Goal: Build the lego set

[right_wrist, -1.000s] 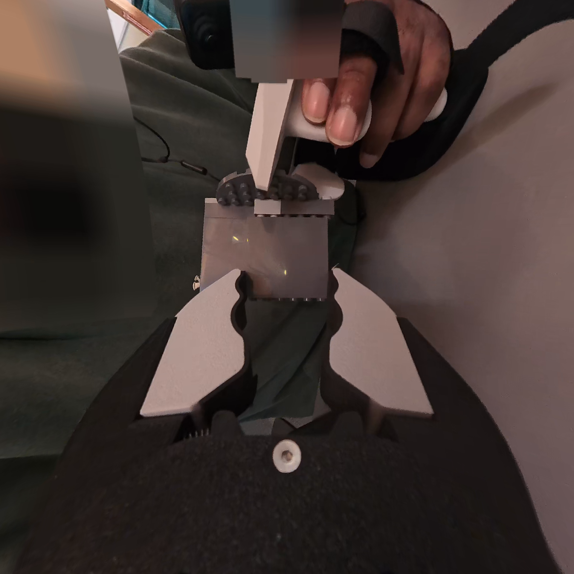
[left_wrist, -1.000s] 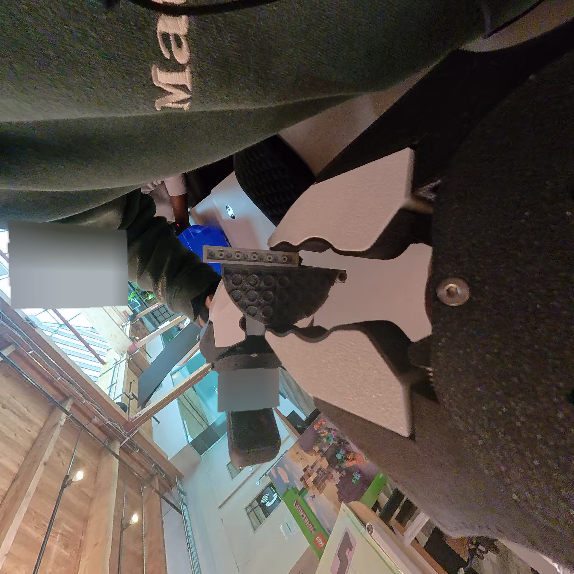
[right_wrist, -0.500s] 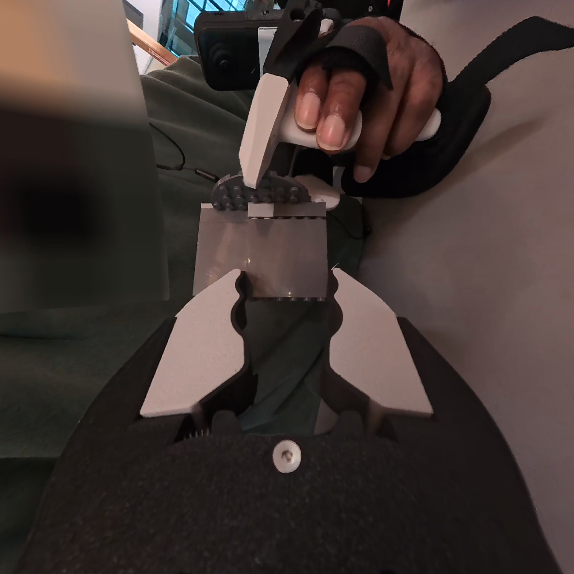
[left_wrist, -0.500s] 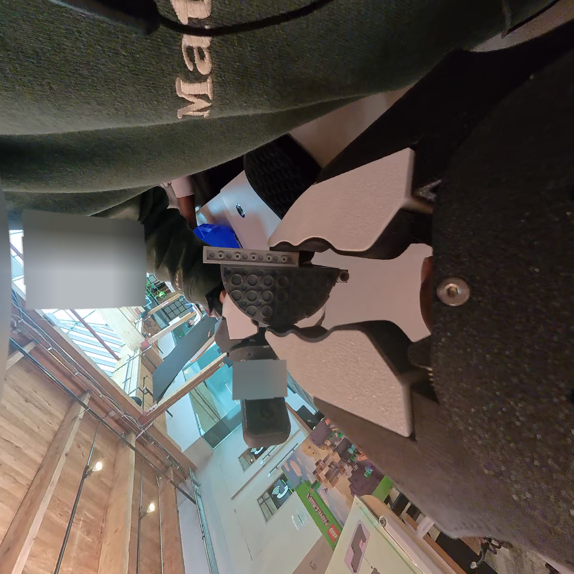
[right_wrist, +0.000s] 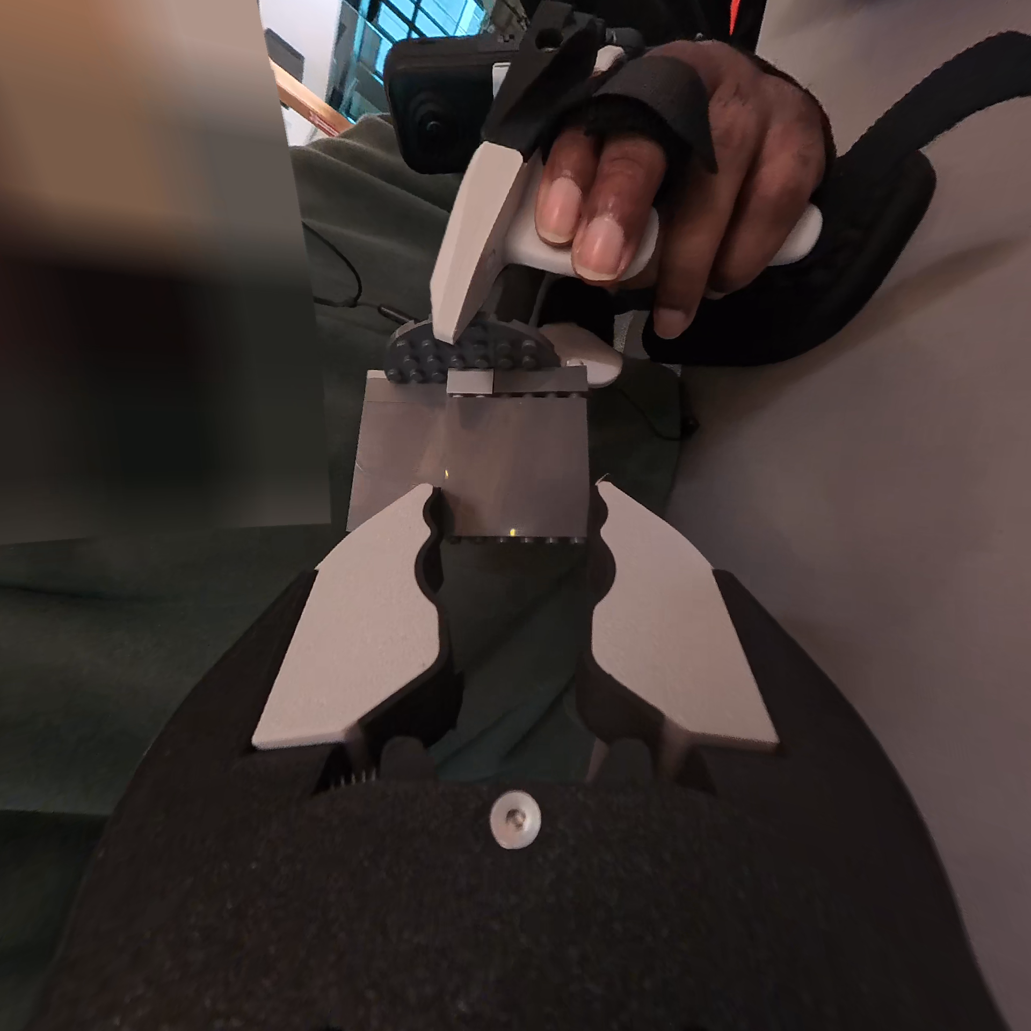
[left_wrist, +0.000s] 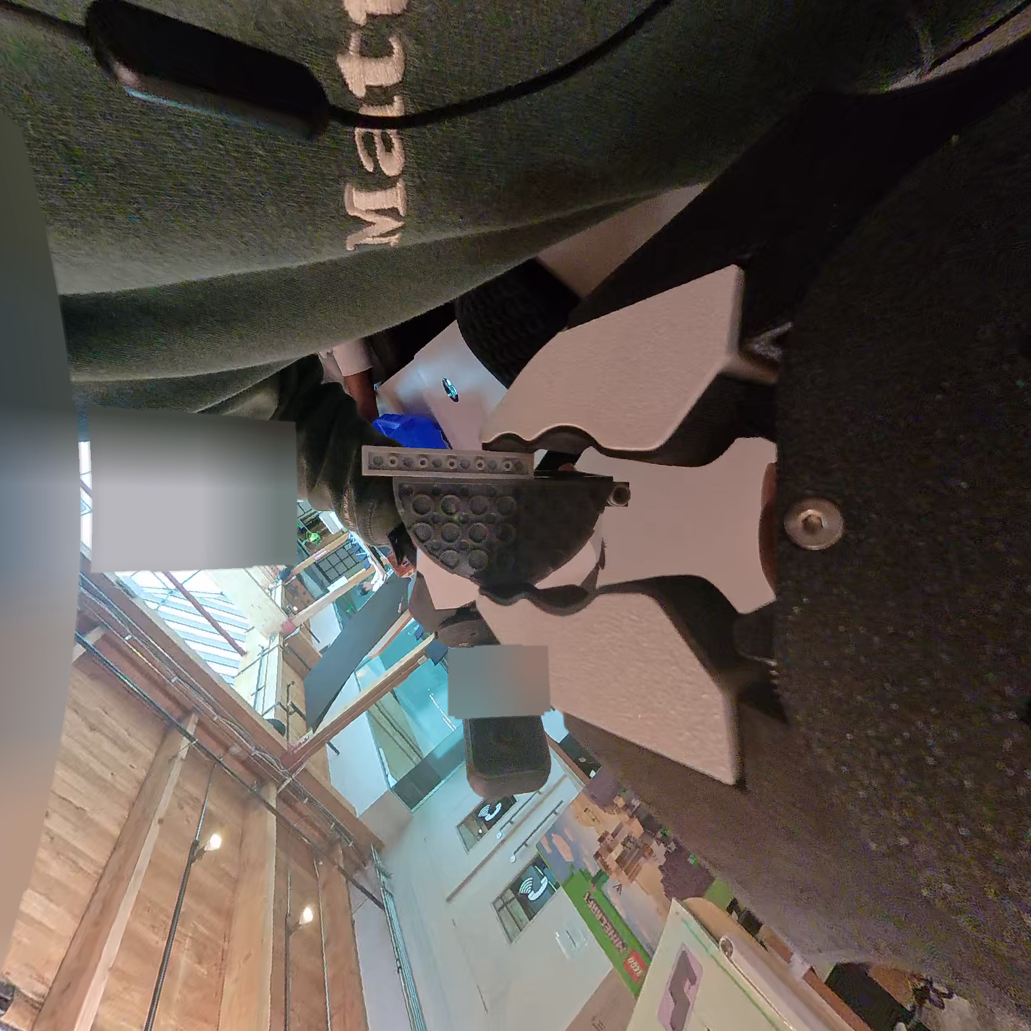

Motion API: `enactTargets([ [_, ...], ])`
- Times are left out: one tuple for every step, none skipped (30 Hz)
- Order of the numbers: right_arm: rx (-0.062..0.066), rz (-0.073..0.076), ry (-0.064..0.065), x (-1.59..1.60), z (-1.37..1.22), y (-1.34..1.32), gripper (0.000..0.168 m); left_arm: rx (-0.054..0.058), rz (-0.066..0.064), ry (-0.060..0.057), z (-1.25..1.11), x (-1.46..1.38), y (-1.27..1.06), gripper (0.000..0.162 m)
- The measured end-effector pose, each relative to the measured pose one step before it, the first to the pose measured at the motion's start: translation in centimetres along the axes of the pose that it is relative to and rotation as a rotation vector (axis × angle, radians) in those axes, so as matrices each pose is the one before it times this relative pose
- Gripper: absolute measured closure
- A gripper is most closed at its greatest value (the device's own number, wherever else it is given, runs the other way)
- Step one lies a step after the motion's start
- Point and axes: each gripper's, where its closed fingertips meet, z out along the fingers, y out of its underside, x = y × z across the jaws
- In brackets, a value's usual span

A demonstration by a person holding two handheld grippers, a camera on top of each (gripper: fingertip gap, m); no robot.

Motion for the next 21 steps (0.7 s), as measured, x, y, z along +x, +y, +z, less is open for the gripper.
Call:
enactTargets([
  [0.0011,0.0011,-0.0048,-0.05,0.047,0.017,0.119,0.0011,0.0017,0.0011,0.019,0.032,-0.058,0.117],
  [0.0024,0.0008,-0.002,-0.017,0.041,-0.007,0.119,0.0015,0.0018,-0.0002,-0.007,0.008,-0.027,0.117],
  [0.0056,0.0003,0.0013,0.005,0.028,-0.055,0.119,0.0005,0.0031,-0.0033,-0.026,-0.035,-0.007,0.117],
  [0.0078,0.0008,0.002,0.013,0.002,-0.094,0.119,-0.0004,0.0016,-0.005,-0.031,-0.08,-0.009,0.117],
  [0.0081,-0.0005,0.0028,-0.006,-0.007,-0.092,0.119,-0.0001,-0.0009,-0.0033,-0.021,-0.078,-0.01,0.117],
  [0.0023,-0.0019,0.0071,0.036,-0.004,-0.011,0.119,-0.0035,-0.0009,0.0018,-0.013,-0.012,0.077,0.117],
  [-0.0021,-0.0054,0.0113,0.053,0.006,0.035,0.119,-0.0015,0.0011,0.0011,0.002,0.02,0.061,0.117],
  [-0.001,-0.0073,0.011,0.022,0.003,0.01,0.119,0.0007,-0.0014,-0.0007,0.02,0.018,0.02,0.117],
  [-0.0004,-0.0077,0.0109,-0.007,0.005,-0.011,0.119,0.0017,-0.0009,-0.0011,-0.001,-0.011,-0.01,0.117],
  [0.0008,-0.0067,0.0098,-0.022,0.006,-0.033,0.119,0.003,0.0007,-0.0012,0.008,-0.023,-0.027,0.117],
  [0.001,-0.0101,0.0128,0.003,-0.008,-0.033,0.119,-0.0013,0.0017,0.0005,0.004,-0.004,0.005,0.117],
  [0.0003,-0.0139,0.0147,0.013,-0.008,-0.025,0.119,0.0005,0.0035,-0.001,0.003,-0.011,-0.001,0.117],
  [0.0024,-0.011,0.0097,-0.018,-0.015,-0.051,0.119,0.0023,0.0006,-0.0015,0.021,0.014,-0.044,0.117],
  [0.0032,-0.0066,0.0049,-0.024,-0.005,-0.028,0.119,0.0025,0.0023,-0.0019,0.012,-0.015,-0.051,0.117],
  [0.0039,-0.0017,-0.0009,-0.046,0.007,-0.018,0.119,0.0017,0.0004,0.0,0.038,0.001,-0.045,0.117],
  [0.0039,-0.0025,-0.0019,-0.02,-0.006,0.01,0.119,-0.0001,0.0022,0.0006,0.036,0.018,-0.022,0.117],
  [0.0055,-0.0068,-0.0004,-0.007,0.007,0.0,0.119,0.0002,0.0015,0.0016,0.034,0.026,-0.008,0.117],
  [0.0036,-0.0084,0.0005,-0.007,0.022,0.026,0.119,0.0005,-0.0005,0.0032,0.015,0.039,-0.012,0.117],
  [0.0022,-0.0061,0.0003,-0.016,0.031,0.04,0.119,0.0,0.005,0.0016,0.025,0.073,-0.008,0.117],
  [0.0032,-0.0042,-0.0011,-0.037,0.051,0.012,0.119,0.0012,0.0032,0.0008,0.01,0.044,-0.058,0.117],
  [0.0048,-0.0025,-0.002,-0.057,0.049,-0.011,0.119,0.0019,0.0006,0.0007,0.013,0.025,-0.065,0.117],
])
